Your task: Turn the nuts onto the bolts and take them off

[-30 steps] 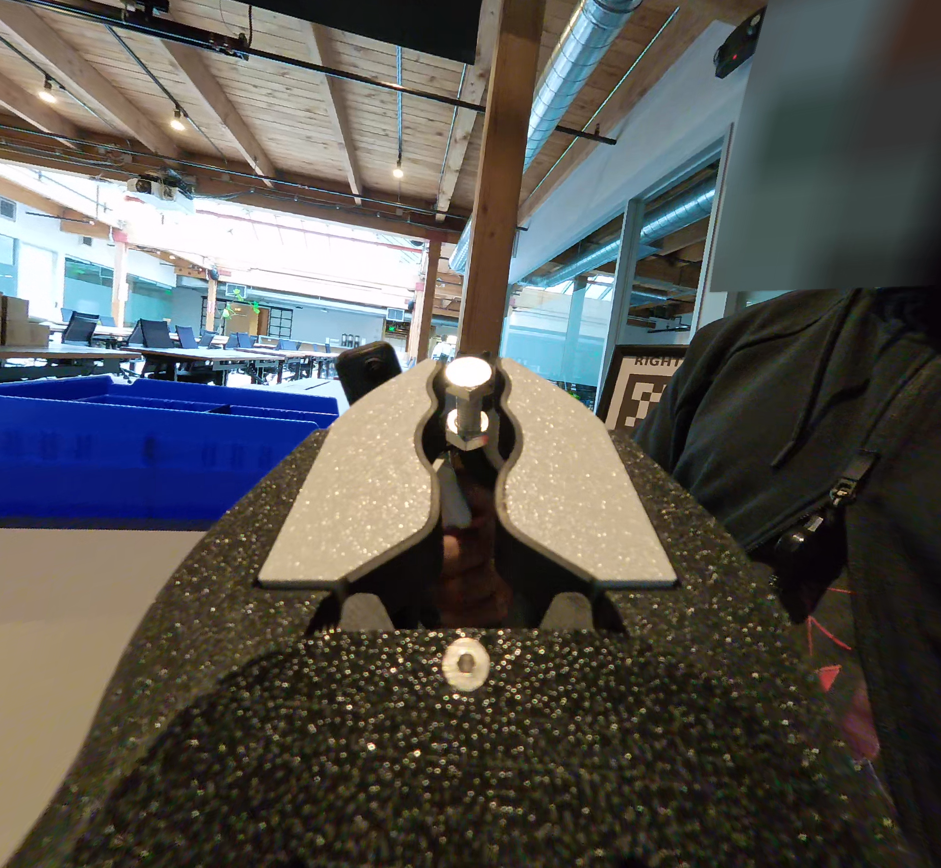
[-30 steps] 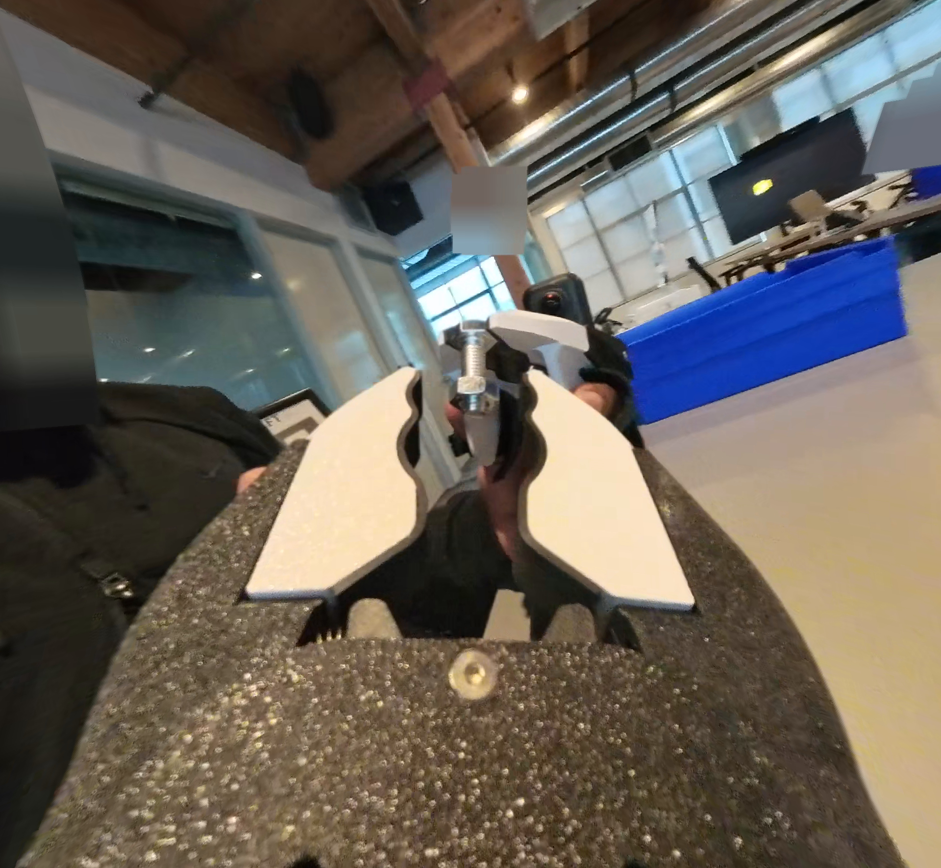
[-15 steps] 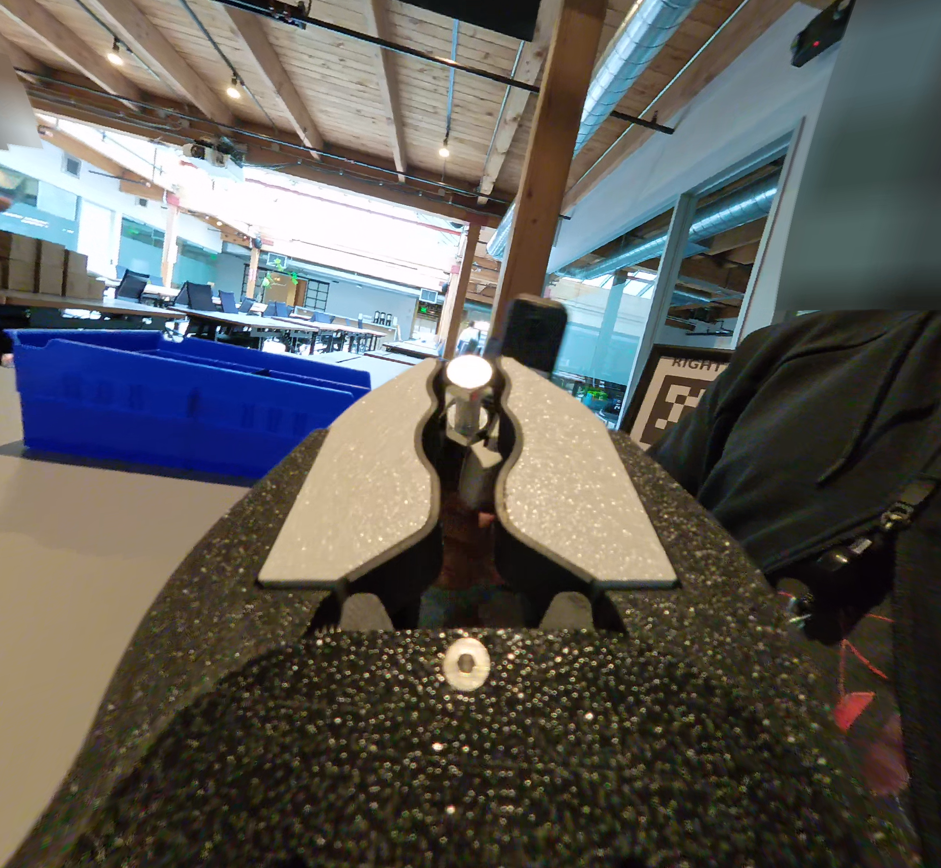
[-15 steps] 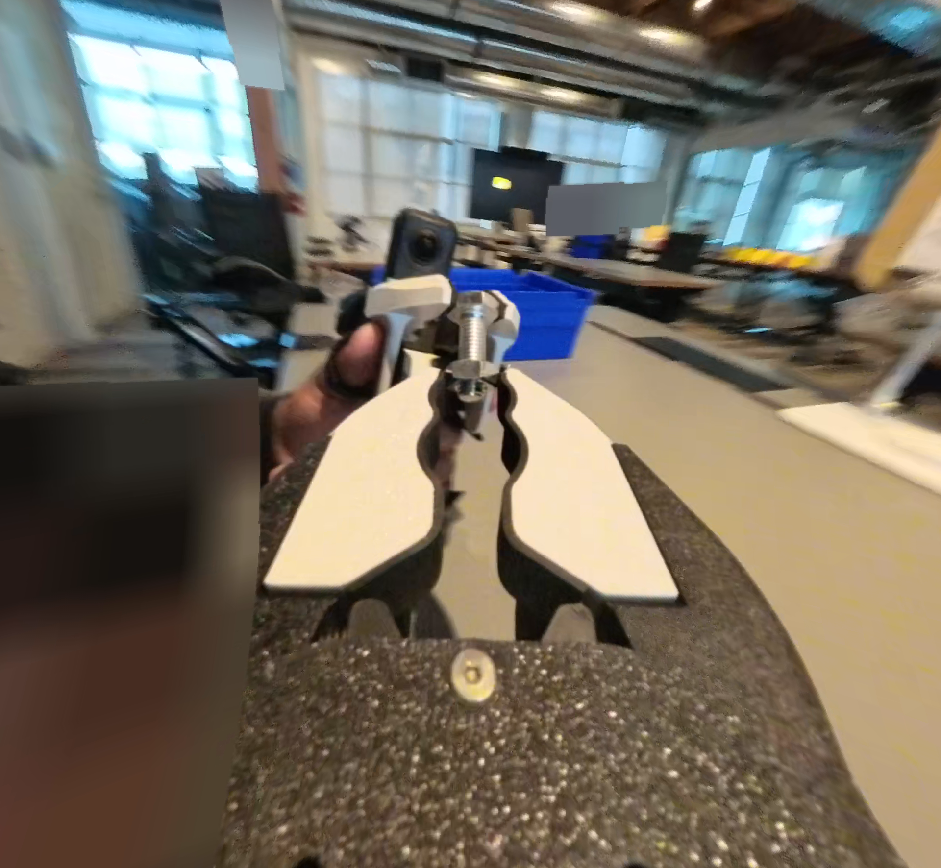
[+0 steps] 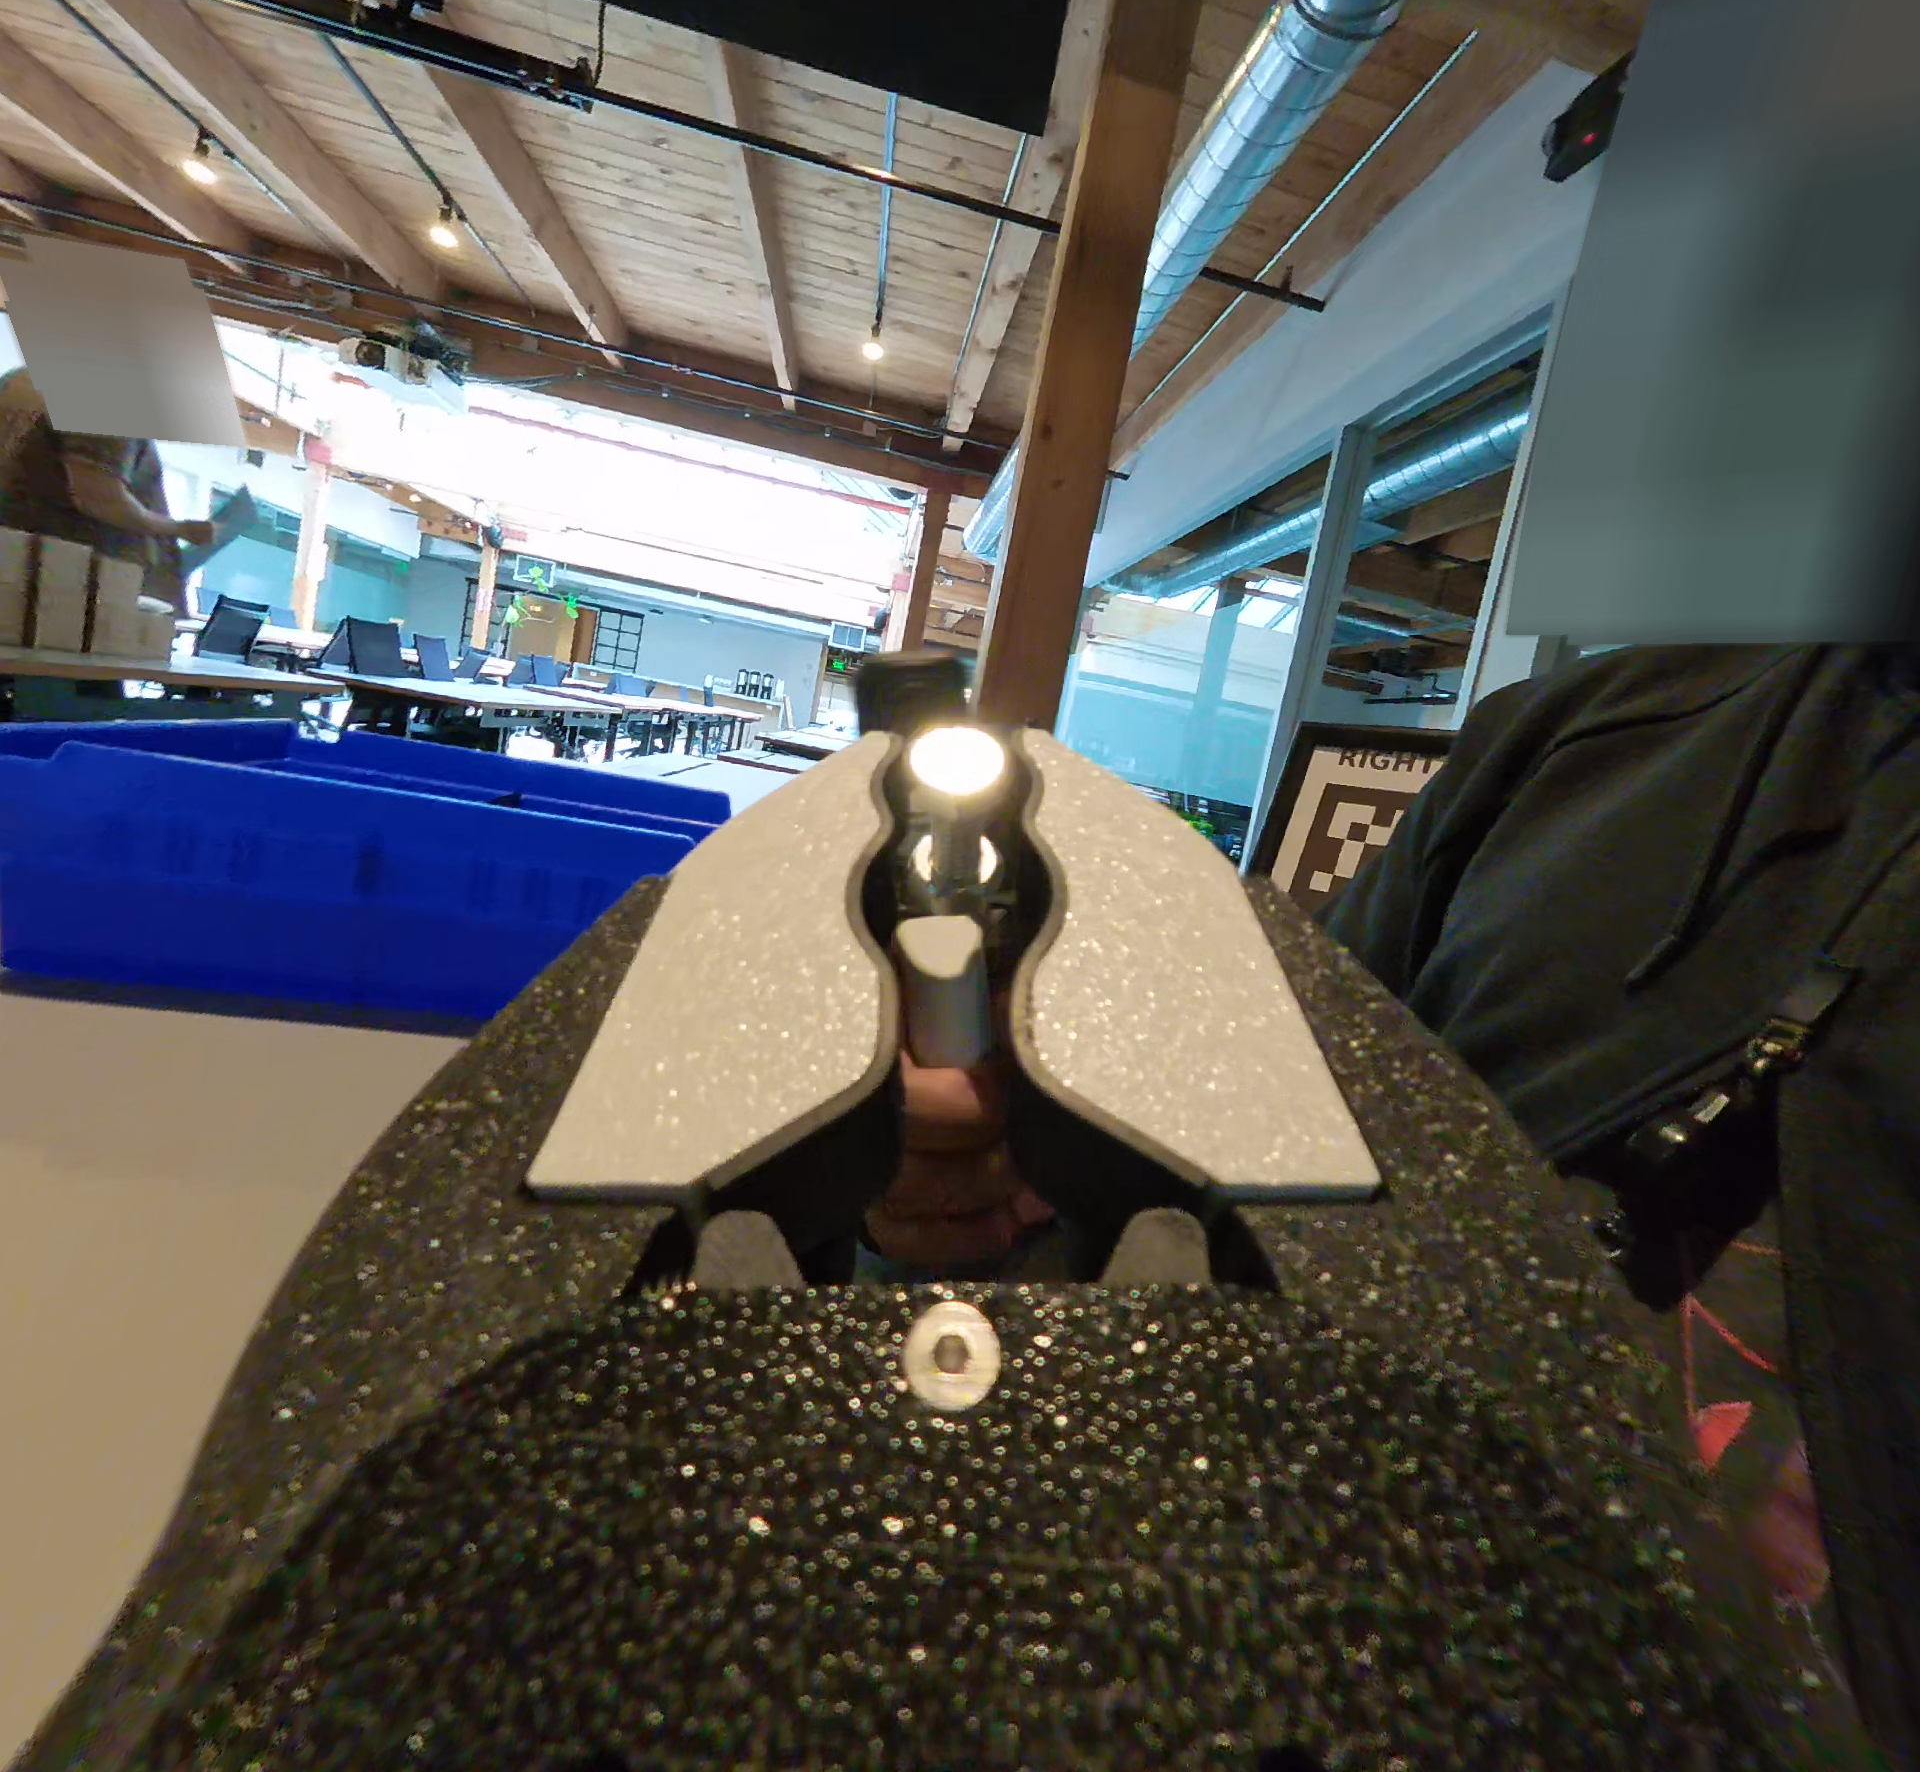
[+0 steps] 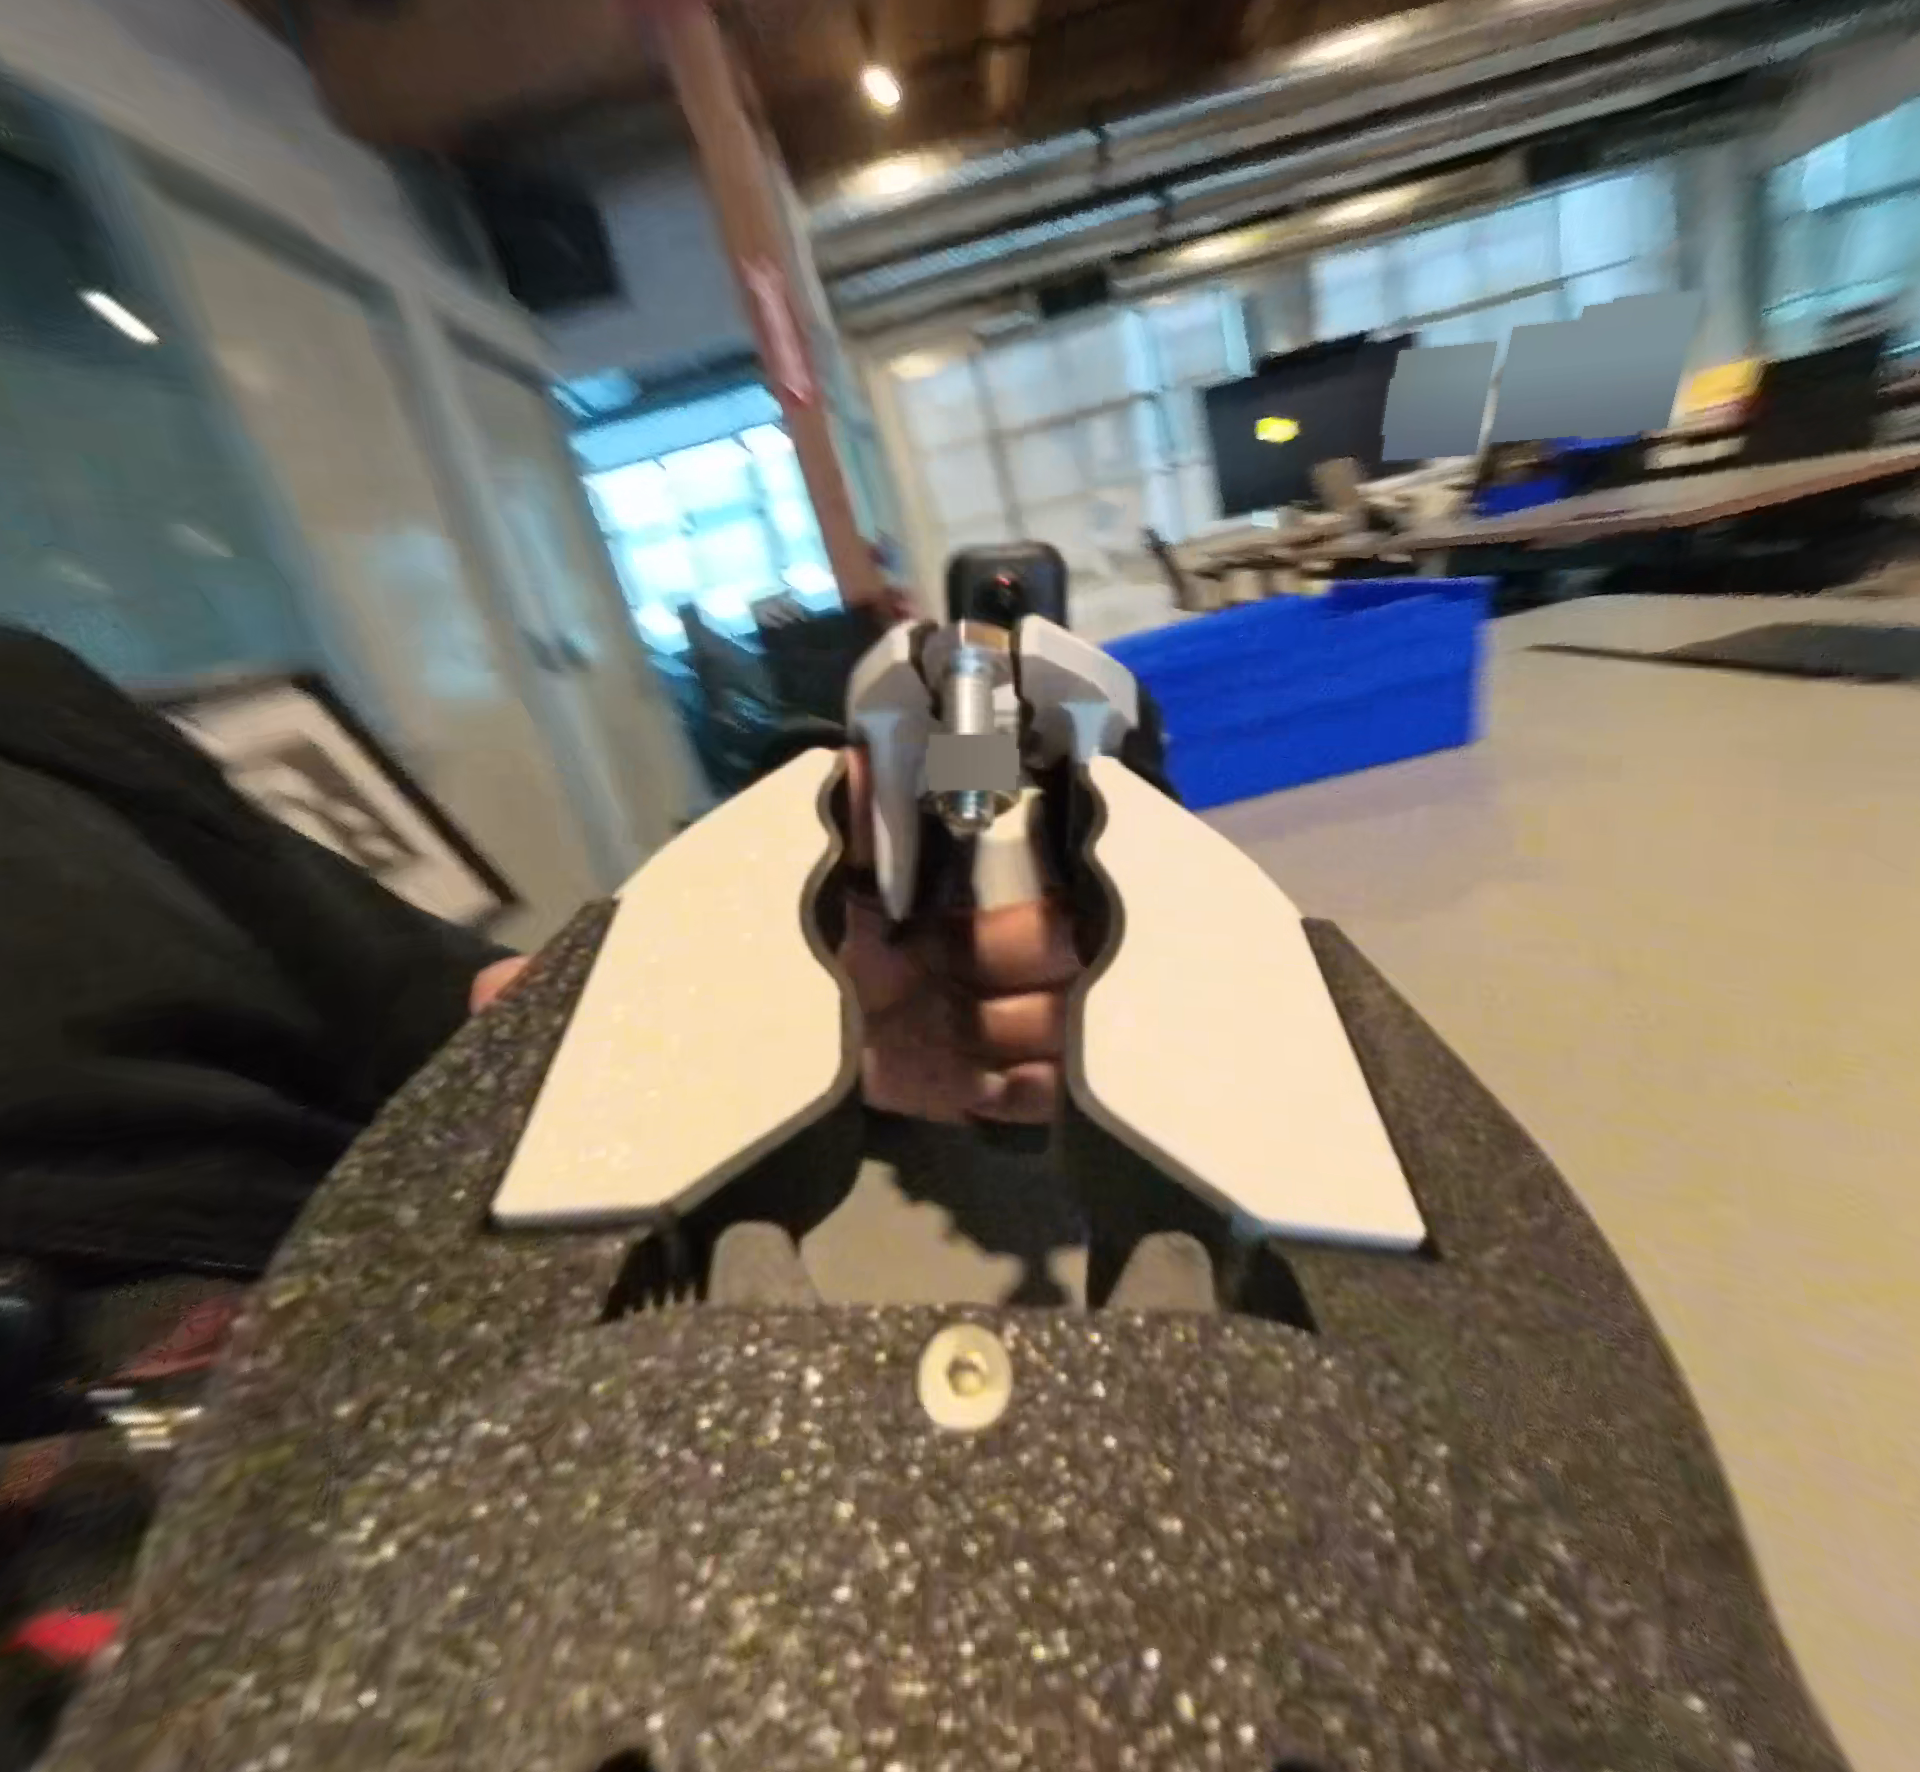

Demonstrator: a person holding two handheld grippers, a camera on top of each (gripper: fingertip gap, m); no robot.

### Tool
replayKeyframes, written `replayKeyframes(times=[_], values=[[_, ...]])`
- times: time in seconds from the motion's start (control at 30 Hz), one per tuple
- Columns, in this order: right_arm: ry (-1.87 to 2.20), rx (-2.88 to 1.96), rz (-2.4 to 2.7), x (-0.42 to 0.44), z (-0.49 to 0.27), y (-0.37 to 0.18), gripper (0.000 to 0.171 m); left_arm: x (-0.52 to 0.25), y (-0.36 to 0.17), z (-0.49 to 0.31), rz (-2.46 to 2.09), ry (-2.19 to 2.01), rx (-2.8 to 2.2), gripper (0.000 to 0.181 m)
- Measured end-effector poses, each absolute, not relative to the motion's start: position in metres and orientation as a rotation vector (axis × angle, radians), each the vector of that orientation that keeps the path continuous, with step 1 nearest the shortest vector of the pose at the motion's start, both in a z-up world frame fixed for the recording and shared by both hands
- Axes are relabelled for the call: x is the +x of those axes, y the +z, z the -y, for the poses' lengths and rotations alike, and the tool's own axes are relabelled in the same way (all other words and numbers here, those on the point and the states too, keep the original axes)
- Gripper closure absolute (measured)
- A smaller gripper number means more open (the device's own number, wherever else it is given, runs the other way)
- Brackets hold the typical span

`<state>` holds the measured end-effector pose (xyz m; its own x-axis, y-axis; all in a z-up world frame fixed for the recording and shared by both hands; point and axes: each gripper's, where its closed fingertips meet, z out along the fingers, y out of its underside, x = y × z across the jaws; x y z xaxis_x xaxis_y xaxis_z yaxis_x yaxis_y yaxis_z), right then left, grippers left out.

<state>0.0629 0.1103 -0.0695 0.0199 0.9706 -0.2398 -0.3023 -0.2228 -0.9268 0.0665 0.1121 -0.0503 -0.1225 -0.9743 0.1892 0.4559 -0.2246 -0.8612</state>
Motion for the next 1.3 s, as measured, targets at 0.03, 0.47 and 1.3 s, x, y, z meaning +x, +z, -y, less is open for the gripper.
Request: replayKeyframes(times=[0.03, 0.47, 1.3], values=[[1.584, -1.156, 0.784, 0.066, -0.109, -0.066, 0.134, 0.067, -0.050, -0.111, -0.786, -1.611, -0.940, 0.165], [1.676, -1.194, 0.816, 0.060, -0.105, -0.073, 0.153, 0.069, -0.051, -0.108, -0.809, -1.607, -0.946, 0.164], [1.752, -1.141, 0.692, 0.074, -0.113, -0.062, 0.133, 0.065, -0.047, -0.107, -0.795, -1.626, -0.911, 0.164]])
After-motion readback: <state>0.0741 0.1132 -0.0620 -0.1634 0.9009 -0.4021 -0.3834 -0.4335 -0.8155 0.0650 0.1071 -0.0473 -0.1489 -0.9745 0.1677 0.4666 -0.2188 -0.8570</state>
